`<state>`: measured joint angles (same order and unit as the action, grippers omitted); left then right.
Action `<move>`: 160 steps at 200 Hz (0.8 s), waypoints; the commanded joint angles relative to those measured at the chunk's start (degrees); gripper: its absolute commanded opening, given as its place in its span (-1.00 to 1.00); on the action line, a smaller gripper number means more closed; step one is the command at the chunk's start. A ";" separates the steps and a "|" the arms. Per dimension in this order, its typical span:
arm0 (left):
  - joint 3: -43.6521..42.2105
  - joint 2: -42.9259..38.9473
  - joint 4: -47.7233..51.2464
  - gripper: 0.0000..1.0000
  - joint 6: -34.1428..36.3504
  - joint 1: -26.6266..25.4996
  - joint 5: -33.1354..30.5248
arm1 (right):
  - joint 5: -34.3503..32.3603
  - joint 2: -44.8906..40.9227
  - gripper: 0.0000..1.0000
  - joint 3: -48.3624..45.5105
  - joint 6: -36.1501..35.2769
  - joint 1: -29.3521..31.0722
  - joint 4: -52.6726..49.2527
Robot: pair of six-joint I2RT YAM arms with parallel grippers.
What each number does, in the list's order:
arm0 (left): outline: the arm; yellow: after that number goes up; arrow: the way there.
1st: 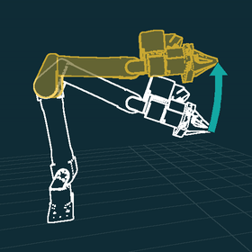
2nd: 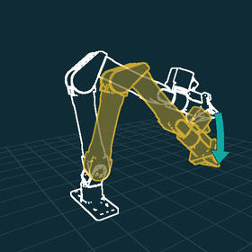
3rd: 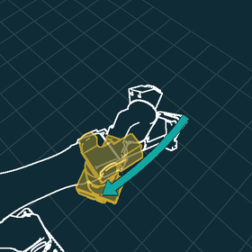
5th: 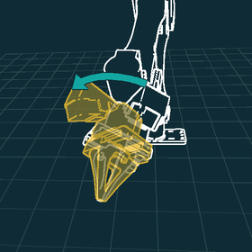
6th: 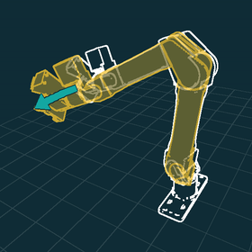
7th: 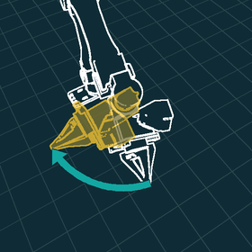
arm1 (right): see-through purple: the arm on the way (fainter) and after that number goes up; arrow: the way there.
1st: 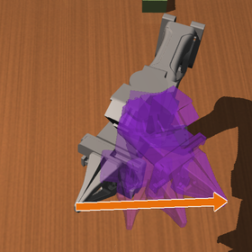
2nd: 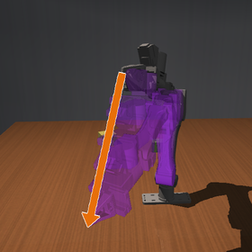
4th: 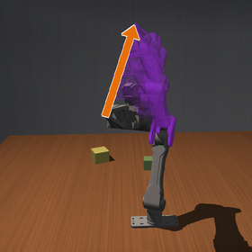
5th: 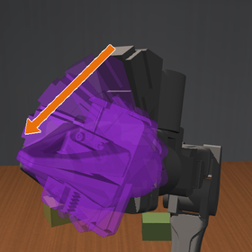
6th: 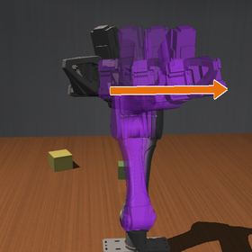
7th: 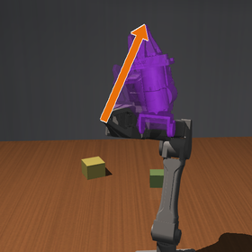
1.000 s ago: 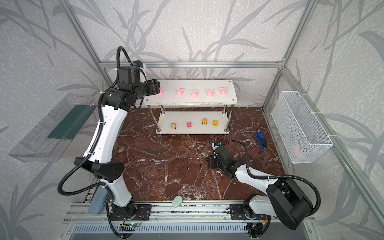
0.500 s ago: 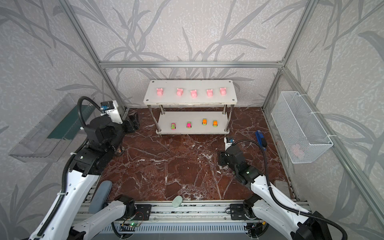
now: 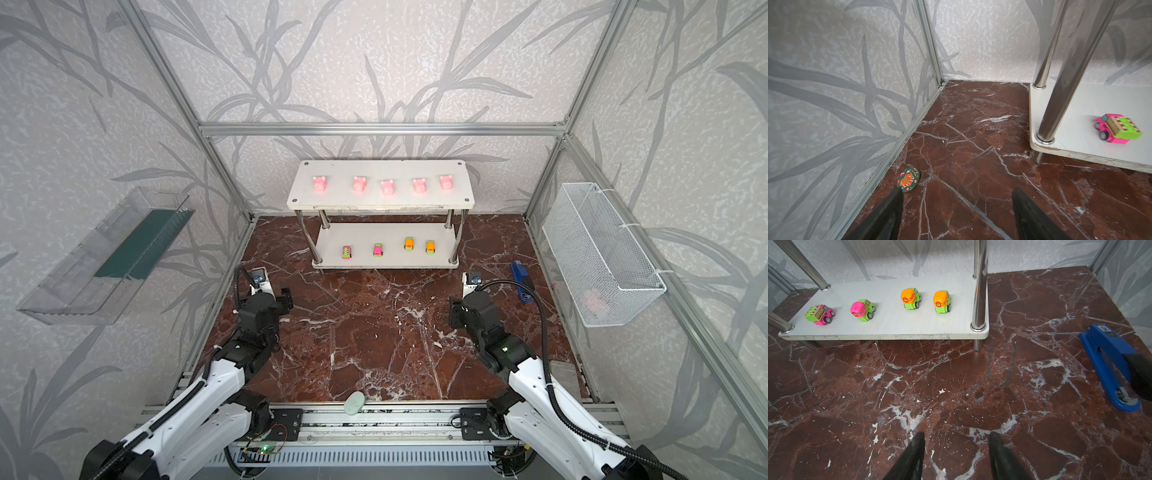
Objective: Place and organize the plastic toys onto the shelf
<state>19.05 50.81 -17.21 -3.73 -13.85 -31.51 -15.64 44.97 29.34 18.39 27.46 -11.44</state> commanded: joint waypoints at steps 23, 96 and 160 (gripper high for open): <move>-2.65 15.21 -25.68 0.66 0.44 9.50 10.59 | -3.27 1.63 0.04 -0.45 -1.15 -0.27 2.49; 1.12 39.33 -40.44 0.67 0.44 13.50 15.03 | -12.59 10.99 0.05 -1.29 -5.97 -5.37 19.04; 1.22 39.19 -39.81 0.74 -0.34 13.88 14.17 | -12.10 25.67 0.06 -1.31 -15.98 -16.08 38.35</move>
<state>19.29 90.08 -54.87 -4.12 -0.30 -17.65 -26.00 66.98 28.75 6.48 13.43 16.47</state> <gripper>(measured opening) 0.868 0.530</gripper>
